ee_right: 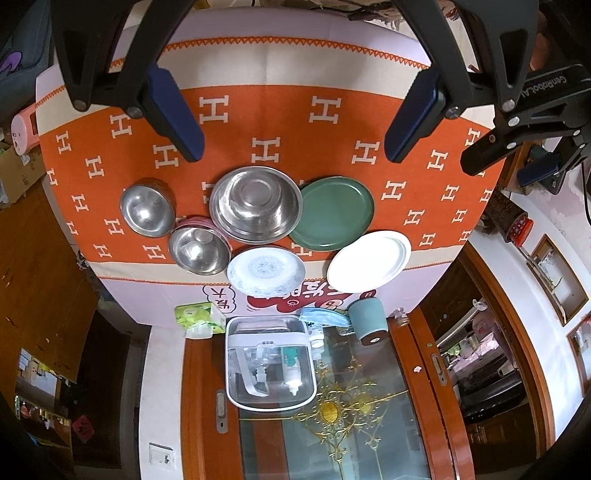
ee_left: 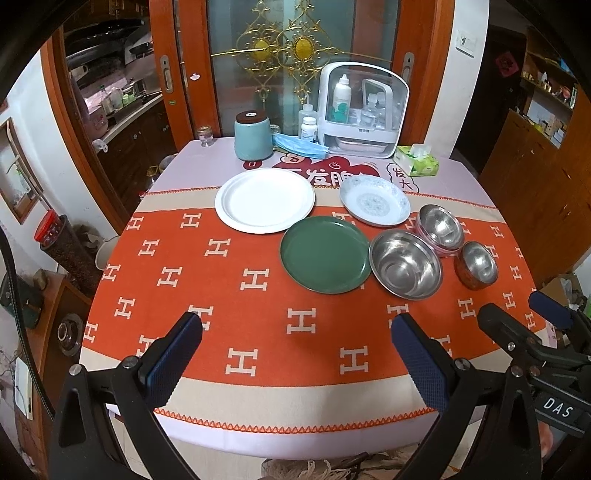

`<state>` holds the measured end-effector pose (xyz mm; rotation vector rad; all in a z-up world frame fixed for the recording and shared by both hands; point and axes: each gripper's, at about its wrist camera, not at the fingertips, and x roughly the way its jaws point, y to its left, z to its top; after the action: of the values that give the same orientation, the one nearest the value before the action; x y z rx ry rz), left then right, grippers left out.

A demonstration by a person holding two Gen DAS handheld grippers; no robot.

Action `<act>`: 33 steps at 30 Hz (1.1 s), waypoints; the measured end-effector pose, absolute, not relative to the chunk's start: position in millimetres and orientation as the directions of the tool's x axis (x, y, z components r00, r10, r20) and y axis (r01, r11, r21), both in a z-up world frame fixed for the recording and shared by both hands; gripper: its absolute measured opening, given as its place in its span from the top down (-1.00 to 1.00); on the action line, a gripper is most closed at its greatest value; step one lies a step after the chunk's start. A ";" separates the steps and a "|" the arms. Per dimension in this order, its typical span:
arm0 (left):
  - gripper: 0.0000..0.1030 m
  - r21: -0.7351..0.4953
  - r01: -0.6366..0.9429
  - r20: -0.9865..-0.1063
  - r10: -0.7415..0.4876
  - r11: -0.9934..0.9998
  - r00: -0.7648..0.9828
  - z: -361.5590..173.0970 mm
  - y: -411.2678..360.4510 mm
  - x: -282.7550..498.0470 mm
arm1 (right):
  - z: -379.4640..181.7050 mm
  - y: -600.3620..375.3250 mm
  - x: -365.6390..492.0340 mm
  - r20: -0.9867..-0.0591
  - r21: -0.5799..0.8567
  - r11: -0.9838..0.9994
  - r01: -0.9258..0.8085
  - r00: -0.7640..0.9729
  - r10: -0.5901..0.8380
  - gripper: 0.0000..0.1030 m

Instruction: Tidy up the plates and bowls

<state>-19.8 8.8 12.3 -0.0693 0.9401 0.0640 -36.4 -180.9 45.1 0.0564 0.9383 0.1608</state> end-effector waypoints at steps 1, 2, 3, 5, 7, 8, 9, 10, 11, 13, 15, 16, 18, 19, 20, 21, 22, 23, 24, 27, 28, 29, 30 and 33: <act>-0.98 -0.030 -0.089 -0.808 0.028 0.996 0.588 11.9 8.4 -19.5 | 44.4 -180.6 -35.1 -0.799 0.121 0.986 -0.118 0.577 0.167 -0.92; -0.98 -0.028 -0.094 -0.809 0.032 0.995 0.587 11.2 8.3 -19.0 | 44.0 -181.0 -34.5 -0.801 0.123 0.985 -0.121 0.574 0.171 -0.92; -0.98 -0.028 -0.106 -0.810 0.040 0.994 0.585 10.0 8.4 -18.8 | 43.3 -181.6 -33.2 -0.801 0.127 0.984 -0.127 0.572 0.177 -0.92; -0.98 -0.032 -0.124 -0.812 0.046 0.992 0.582 8.5 10.2 -18.6 | 42.3 -182.5 -31.2 -0.801 0.131 0.982 -0.137 0.570 0.186 -0.92; -0.98 -0.029 -0.144 -0.813 0.061 0.989 0.579 6.7 10.5 -19.5 | 41.2 -183.7 -29.0 -0.799 0.140 0.979 -0.149 0.567 0.201 -0.92; -0.98 -0.023 -0.153 -0.811 0.071 0.988 0.581 6.2 10.2 -20.3 | 40.1 -183.6 -27.7 -0.798 0.143 0.977 -0.157 0.566 0.208 -0.92; -0.98 -0.018 -0.159 -0.809 0.078 0.987 0.582 4.7 8.8 -23.1 | 38.7 -182.7 -26.5 -0.798 0.146 0.975 -0.167 0.563 0.216 -0.92; -0.98 -0.015 -0.163 -0.808 0.084 0.987 0.583 4.1 7.9 -24.0 | 37.3 -181.9 -25.5 -0.798 0.149 0.973 -0.175 0.560 0.223 -0.92; -0.98 -0.011 -0.169 -0.808 0.091 0.986 0.582 3.0 7.2 -24.9 | 35.5 -181.7 -24.3 -0.799 0.152 0.971 -0.184 0.556 0.230 -0.92; -0.98 -0.008 -0.180 -0.810 0.099 0.984 0.578 1.8 6.2 -26.3 | 32.0 -180.4 -21.8 -0.801 0.160 0.965 -0.205 0.544 0.249 -0.92; -0.98 -0.009 -0.192 -0.811 0.105 0.981 0.576 1.5 5.6 -27.1 | 29.8 -180.3 -20.5 -0.803 0.166 0.962 -0.219 0.536 0.261 -0.92; -0.98 -0.009 -0.201 -0.811 0.110 0.980 0.575 1.0 5.3 -27.8 | 28.9 -180.6 -19.7 -0.803 0.169 0.960 -0.224 0.534 0.266 -0.92; -0.98 -0.005 -0.206 -0.812 0.116 0.978 0.573 -0.3 3.9 -28.5 | 27.1 -182.3 -18.3 -0.802 0.174 0.957 -0.232 0.531 0.274 -0.92; -0.98 0.000 -0.209 -0.812 0.122 0.978 0.570 -1.0 3.0 -29.3 | 26.3 -182.7 -17.6 -0.801 0.177 0.956 -0.235 0.529 0.279 -0.92; -0.98 0.003 -0.209 -0.813 0.124 0.978 0.569 -1.7 2.7 -29.8 | 25.1 -182.9 -17.0 -0.802 0.181 0.954 -0.238 0.526 0.284 -0.92; -0.98 0.007 -0.209 -0.814 0.127 0.978 0.567 -2.5 1.7 -30.5 | 23.4 -182.6 -15.6 -0.804 0.186 0.952 -0.242 0.520 0.290 -0.92; -0.98 0.014 -0.211 -0.816 0.133 0.977 0.563 -3.6 1.2 -30.9 | 21.7 -181.9 -14.4 -0.805 0.189 0.950 -0.247 0.515 0.294 -0.92; -0.98 0.018 -0.213 -0.816 0.137 0.977 0.561 -3.6 1.7 -31.2 | 20.6 -181.1 -13.6 -0.807 0.191 0.949 -0.251 0.511 0.297 -0.92; -0.98 0.023 -0.220 -0.817 0.145 0.975 0.559 -4.2 3.5 -31.2 | 19.8 -180.4 -12.5 -0.808 0.194 0.947 -0.255 0.507 0.302 -0.92; -0.98 0.042 -0.252 -0.811 0.180 0.967 0.556 -1.6 14.9 -30.3 | 17.3 -176.1 -6.4 -0.809 0.193 0.946 -0.261 0.503 0.304 -0.92; -0.98 0.069 -0.274 -0.801 0.217 0.959 0.558 1.6 21.3 -30.1 | 16.3 -174.1 -2.9 -0.812 0.194 0.945 -0.263 0.498 0.305 -0.92; -0.98 0.095 -0.291 -0.789 0.250 0.952 0.561 4.5 26.2 -30.1 | 15.6 -172.3 1.1 -0.813 0.198 0.944 -0.265 0.493 0.309 -0.92; -0.98 0.132 -0.312 -0.771 0.295 0.941 0.565 8.9 33.0 -29.2 | 15.3 -170.1 5.6 -0.814 0.202 0.942 -0.266 0.489 0.313 -0.92; -0.98 0.262 -0.376 -0.696 0.444 0.889 0.564 26.9 59.4 -19.6 | 17.2 -160.5 22.3 -0.813 0.201 0.940 -0.275 0.489 0.317 -0.92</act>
<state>-19.6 59.4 26.9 0.0877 0.8428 0.4834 22.3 -160.5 17.2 0.0455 0.9976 0.3598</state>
